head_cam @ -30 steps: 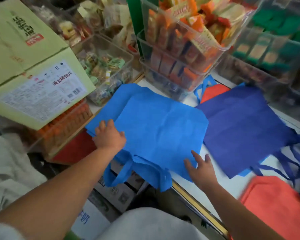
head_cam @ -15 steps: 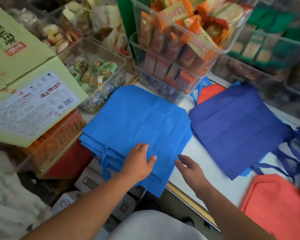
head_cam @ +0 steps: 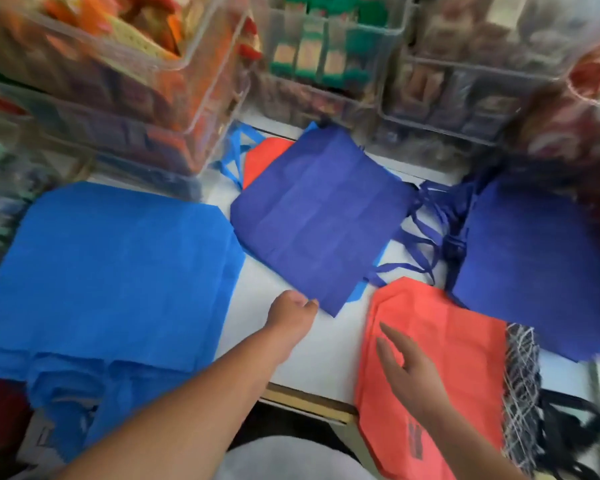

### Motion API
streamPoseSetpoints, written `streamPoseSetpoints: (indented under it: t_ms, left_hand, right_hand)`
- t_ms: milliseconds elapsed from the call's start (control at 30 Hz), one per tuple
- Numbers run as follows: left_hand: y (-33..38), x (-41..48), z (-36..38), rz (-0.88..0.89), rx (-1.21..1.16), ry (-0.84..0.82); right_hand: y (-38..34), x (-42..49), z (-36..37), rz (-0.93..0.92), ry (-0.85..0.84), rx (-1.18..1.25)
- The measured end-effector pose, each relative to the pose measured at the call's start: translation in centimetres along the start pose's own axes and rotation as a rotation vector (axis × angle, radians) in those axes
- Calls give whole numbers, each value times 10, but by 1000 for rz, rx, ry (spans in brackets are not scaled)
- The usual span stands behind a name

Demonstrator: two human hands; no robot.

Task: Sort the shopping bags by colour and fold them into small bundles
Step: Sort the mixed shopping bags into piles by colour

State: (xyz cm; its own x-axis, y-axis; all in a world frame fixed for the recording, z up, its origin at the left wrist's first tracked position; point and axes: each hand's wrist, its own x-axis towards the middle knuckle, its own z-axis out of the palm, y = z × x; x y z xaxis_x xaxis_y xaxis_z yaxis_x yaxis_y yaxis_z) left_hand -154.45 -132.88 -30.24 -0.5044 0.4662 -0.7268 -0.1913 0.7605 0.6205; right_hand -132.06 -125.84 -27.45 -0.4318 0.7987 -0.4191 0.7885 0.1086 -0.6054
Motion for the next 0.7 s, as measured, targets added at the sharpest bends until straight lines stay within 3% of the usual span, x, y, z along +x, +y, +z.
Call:
streamPoseSetpoints:
  t_ms: [167, 300, 400, 533, 700]
  left_hand:
    - [12, 13, 50, -100, -115, 218]
    - [22, 18, 71, -192, -444, 422]
    - [26, 21, 77, -210, -563, 486]
    - [36, -3, 77, -160, -621, 437]
    - [21, -60, 103, 64, -460, 381]
  right_hand:
    - [54, 17, -19, -81, -70, -135]
    - [88, 37, -17, -88, -209, -260]
    - [93, 42, -19, -19, -314, -233]
    - [57, 42, -40, 93, -268, 13]
    - [-19, 64, -48, 132, -46, 643]
